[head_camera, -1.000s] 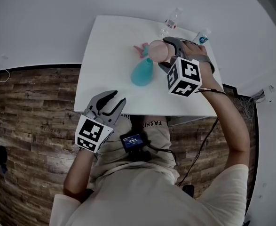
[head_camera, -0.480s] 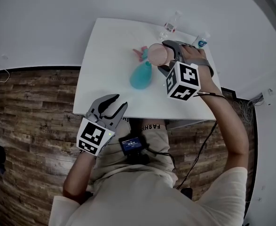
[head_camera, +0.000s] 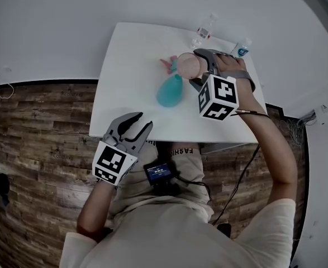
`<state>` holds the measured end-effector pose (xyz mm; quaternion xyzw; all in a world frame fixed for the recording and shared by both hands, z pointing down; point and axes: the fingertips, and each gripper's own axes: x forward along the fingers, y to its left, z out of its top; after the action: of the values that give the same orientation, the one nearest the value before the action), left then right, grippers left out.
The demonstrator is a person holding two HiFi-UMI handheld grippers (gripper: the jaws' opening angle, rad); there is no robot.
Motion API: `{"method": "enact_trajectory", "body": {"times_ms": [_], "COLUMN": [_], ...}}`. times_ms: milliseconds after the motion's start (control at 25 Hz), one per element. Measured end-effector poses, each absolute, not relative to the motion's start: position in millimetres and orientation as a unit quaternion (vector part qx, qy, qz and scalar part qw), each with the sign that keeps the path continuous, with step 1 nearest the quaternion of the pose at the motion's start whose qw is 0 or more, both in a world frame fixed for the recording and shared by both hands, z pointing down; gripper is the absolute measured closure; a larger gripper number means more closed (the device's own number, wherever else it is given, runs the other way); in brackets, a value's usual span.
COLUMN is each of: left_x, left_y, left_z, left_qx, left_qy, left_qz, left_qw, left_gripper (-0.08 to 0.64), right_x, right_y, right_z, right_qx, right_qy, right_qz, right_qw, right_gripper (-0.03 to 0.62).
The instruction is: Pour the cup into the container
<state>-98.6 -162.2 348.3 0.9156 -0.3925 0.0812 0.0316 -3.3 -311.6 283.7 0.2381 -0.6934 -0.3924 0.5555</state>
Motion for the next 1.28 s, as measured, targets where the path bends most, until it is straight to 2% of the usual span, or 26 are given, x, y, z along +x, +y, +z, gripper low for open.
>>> {"method": "enact_trajectory", "body": {"times_ms": [1280], "left_x": [-101.2], "left_y": [-158.6], "left_z": [347.2], "left_qx": [0.913], "left_qy": [-0.400], "left_qz": [0.072], "left_qw": [0.031], "left_gripper": [0.419], "right_x": [-5.7], "right_y": [-307.7], "right_z": [276.7], "right_qx": [0.243], "right_qy": [-0.684], "right_qz": [-0.409], "right_qw": [0.553], "right_gripper": [0.230]}}
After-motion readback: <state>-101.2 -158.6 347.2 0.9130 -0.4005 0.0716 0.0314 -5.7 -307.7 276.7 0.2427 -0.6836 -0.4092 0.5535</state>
